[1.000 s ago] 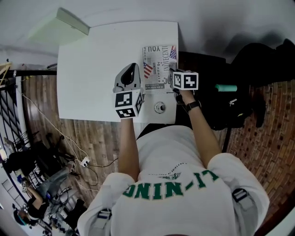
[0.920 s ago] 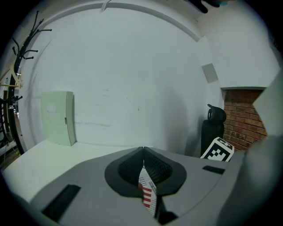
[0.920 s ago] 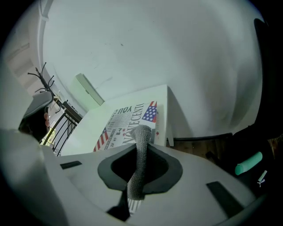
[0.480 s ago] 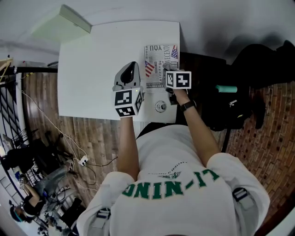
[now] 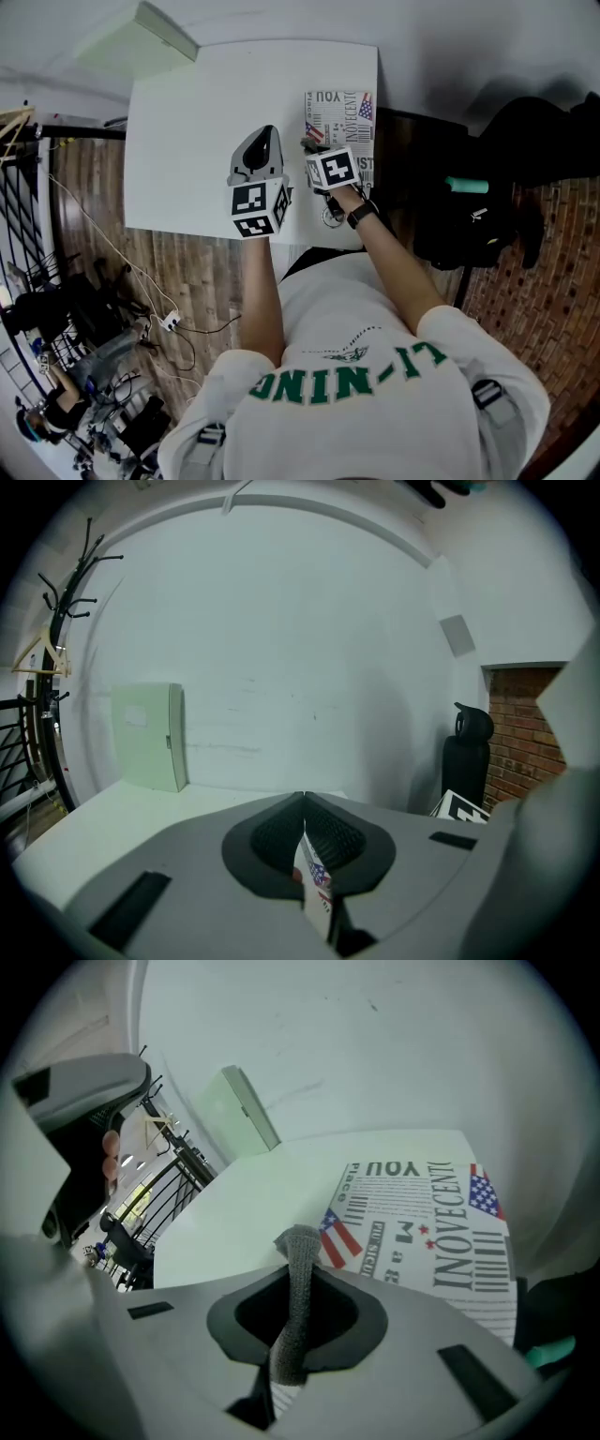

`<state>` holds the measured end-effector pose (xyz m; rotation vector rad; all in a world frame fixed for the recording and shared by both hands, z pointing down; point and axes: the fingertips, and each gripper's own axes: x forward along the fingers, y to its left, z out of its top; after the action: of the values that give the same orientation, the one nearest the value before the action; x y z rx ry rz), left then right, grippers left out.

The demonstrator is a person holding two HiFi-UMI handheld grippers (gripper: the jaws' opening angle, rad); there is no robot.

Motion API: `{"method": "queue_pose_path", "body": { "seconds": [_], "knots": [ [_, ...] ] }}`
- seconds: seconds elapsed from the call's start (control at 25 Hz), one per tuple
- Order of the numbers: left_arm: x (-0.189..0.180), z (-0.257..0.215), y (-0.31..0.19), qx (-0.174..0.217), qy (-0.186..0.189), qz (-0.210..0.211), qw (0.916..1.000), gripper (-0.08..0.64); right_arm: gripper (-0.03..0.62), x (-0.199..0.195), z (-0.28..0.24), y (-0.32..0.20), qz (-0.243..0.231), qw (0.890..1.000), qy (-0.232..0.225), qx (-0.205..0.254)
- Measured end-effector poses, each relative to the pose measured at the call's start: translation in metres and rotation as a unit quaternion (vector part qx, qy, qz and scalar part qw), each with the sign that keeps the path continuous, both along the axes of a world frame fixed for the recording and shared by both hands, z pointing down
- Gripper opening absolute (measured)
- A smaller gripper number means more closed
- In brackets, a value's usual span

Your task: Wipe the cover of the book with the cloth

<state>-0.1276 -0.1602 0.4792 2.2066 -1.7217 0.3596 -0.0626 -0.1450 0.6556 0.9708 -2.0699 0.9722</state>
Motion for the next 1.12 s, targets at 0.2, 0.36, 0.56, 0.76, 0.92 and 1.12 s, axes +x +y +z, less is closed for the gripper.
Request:
{"method": "queue_pose_path", "body": {
  "seconds": [0.2,0.36,0.56,0.76,0.92,1.12],
  "knots": [
    [0.012,0.0,-0.008,0.003,0.008,0.015,0.9998,0.014,0.041,0.062,0.001,-0.007,0.061,0.998,0.014,0.002],
    [0.031,-0.002,-0.014,0.007,0.014,0.036,0.9992,0.014,0.041,0.124,-0.001,-0.012,0.118,0.993,0.026,0.0],
    [0.044,-0.004,-0.015,0.01,0.015,0.05,0.9986,0.014,0.04,0.156,-0.002,-0.012,0.154,0.988,0.021,-0.004],
    [0.034,-0.006,-0.008,0.012,0.011,0.037,0.9992,0.014,0.041,0.14,-0.003,-0.01,0.15,0.988,0.032,-0.011],
    [0.015,-0.005,0.0,0.009,0.003,0.016,0.9998,0.014,0.041,0.074,-0.013,0.0,0.1,0.994,-0.034,-0.027],
    [-0.006,-0.007,0.009,0.007,0.0,-0.006,1.0,0.014,0.043,0.001,-0.007,0.022,0.021,0.998,-0.046,-0.042]
  ]
}}
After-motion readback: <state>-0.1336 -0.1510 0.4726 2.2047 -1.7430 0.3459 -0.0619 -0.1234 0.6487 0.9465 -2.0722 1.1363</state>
